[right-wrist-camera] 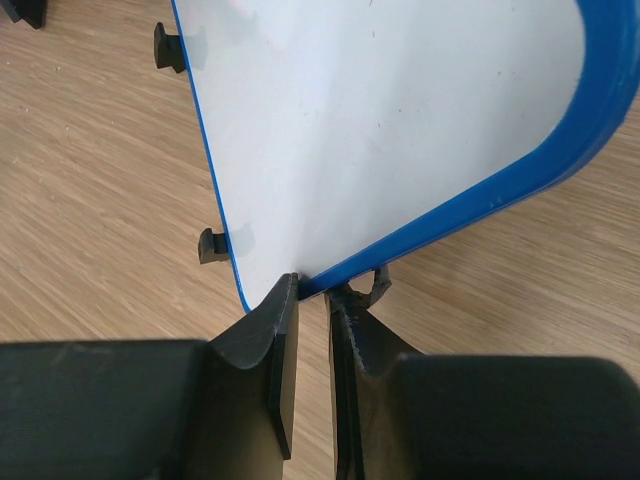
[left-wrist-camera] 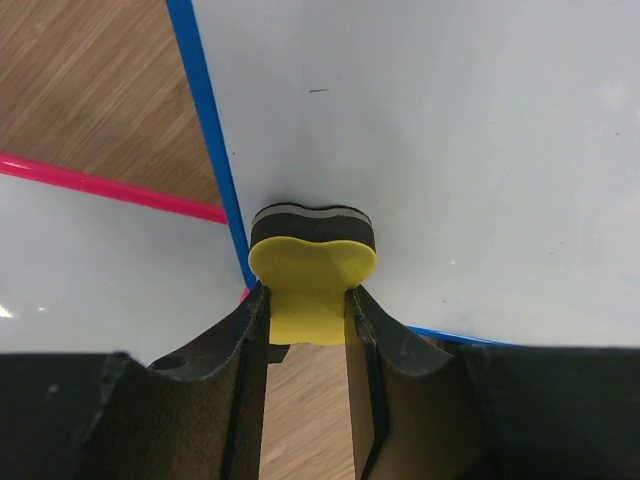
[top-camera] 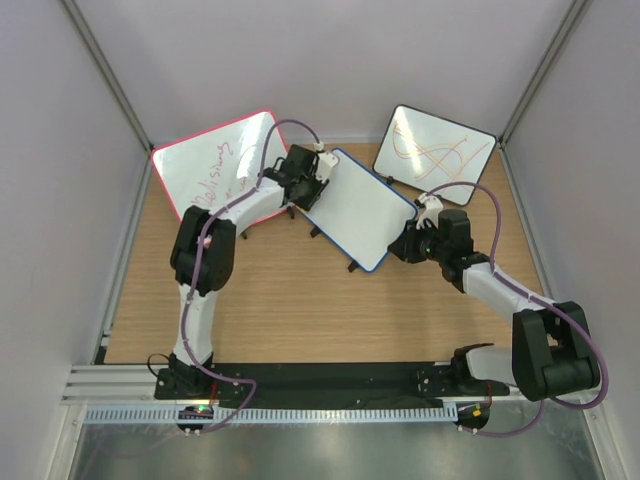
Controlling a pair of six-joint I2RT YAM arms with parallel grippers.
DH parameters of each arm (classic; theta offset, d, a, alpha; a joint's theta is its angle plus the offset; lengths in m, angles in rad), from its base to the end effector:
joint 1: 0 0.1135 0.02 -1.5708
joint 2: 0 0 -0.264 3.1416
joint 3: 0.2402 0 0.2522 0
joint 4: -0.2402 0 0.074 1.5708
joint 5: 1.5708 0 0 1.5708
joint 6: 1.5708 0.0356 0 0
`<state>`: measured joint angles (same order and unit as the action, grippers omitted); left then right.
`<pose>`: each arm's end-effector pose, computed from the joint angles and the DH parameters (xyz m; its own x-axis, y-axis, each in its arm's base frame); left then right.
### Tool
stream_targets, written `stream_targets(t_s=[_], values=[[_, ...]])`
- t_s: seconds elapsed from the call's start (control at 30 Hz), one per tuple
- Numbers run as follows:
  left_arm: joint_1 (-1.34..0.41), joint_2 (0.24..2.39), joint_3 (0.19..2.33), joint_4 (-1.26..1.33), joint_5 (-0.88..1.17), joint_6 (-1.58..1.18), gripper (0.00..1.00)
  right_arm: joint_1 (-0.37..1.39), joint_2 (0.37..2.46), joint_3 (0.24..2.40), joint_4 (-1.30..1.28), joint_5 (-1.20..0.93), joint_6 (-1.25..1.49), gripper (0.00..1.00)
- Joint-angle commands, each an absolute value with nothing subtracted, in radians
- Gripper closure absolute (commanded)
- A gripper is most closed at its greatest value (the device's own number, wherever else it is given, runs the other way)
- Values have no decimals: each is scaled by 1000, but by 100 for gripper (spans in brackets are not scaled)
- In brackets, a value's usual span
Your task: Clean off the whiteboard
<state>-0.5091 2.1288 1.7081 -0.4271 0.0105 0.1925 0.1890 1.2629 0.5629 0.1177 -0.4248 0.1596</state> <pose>0.4193 -0.2345 0.2100 -0.5482 0.5251 -0.6509 0.6096 0.7838 0.1188 0.2476 0.0623 0.1946 -0.6142 0.0299 -0.7886 -0.4169 0.8361 0.3565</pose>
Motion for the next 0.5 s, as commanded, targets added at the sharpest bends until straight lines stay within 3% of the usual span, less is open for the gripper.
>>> stream_targets(t_s=[0.0, 0.47], values=[[-519, 2063, 1678, -399, 102, 183, 100, 212, 1239, 566, 127, -469, 121, 99], [-568, 1904, 1614, -466, 221, 143, 100, 213, 1236, 565, 127, -459, 121, 99]])
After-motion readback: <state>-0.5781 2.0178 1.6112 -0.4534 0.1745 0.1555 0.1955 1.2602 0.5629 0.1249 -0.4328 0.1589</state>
